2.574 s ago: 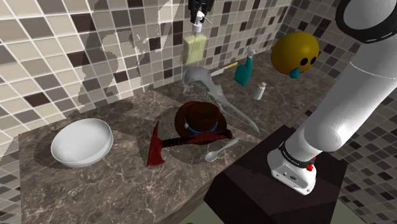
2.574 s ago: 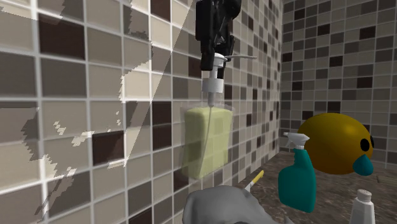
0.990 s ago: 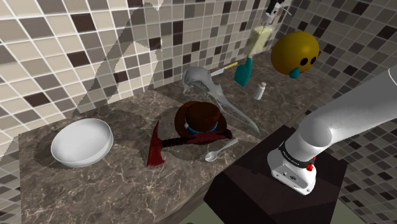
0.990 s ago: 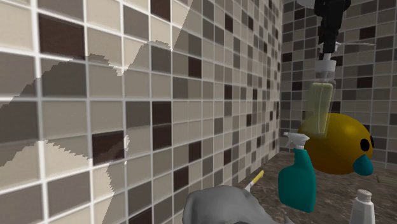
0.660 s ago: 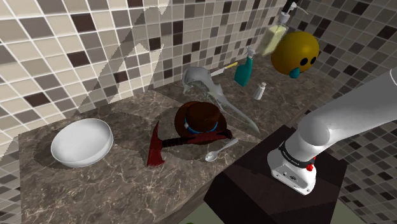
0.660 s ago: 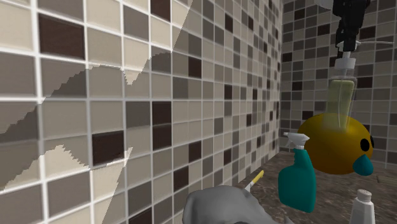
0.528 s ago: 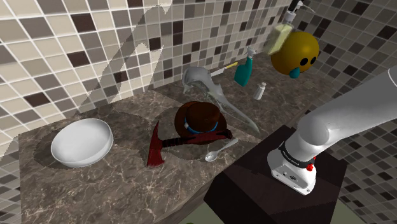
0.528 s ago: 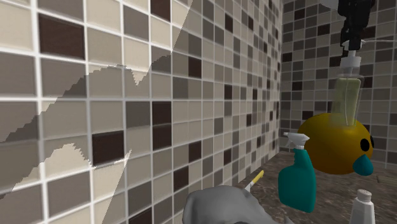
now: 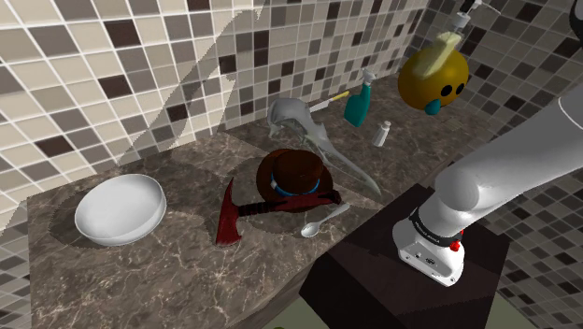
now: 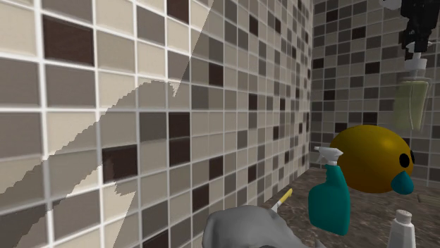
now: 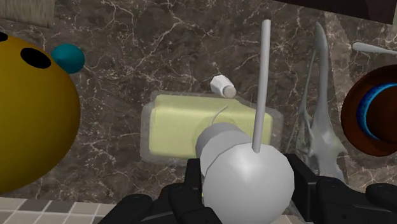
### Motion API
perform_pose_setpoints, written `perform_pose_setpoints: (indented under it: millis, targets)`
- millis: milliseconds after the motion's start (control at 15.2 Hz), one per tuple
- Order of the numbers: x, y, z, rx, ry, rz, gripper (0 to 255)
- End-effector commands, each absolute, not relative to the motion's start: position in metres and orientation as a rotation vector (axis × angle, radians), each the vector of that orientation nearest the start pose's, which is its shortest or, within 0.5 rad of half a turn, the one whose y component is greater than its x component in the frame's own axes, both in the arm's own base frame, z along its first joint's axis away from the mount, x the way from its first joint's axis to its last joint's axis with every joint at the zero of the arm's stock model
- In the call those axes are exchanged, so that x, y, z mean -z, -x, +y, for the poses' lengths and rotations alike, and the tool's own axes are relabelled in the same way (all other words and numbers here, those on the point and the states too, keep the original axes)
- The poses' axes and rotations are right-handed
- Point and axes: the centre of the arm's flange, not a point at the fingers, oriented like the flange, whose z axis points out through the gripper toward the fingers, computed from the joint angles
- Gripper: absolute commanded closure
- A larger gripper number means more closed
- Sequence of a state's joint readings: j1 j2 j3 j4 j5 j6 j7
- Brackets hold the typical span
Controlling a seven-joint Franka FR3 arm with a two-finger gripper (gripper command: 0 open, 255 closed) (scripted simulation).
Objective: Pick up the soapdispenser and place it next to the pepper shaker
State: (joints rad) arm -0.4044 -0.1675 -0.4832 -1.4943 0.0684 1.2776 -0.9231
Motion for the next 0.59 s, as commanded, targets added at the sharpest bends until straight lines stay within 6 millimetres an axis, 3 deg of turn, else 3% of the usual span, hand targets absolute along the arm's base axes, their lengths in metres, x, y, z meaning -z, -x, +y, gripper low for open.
perform_pose_setpoints:
  millis: [0,132,528]
  targets:
    - [-0.716,-0.267,-0.396,0.106,2.997,-0.096,255]
    - [-0.723,-0.244,-0.425,0.106,2.997,-0.096,255]
    - [-0.691,-0.244,-0.425,0.106,2.997,-0.096,255]
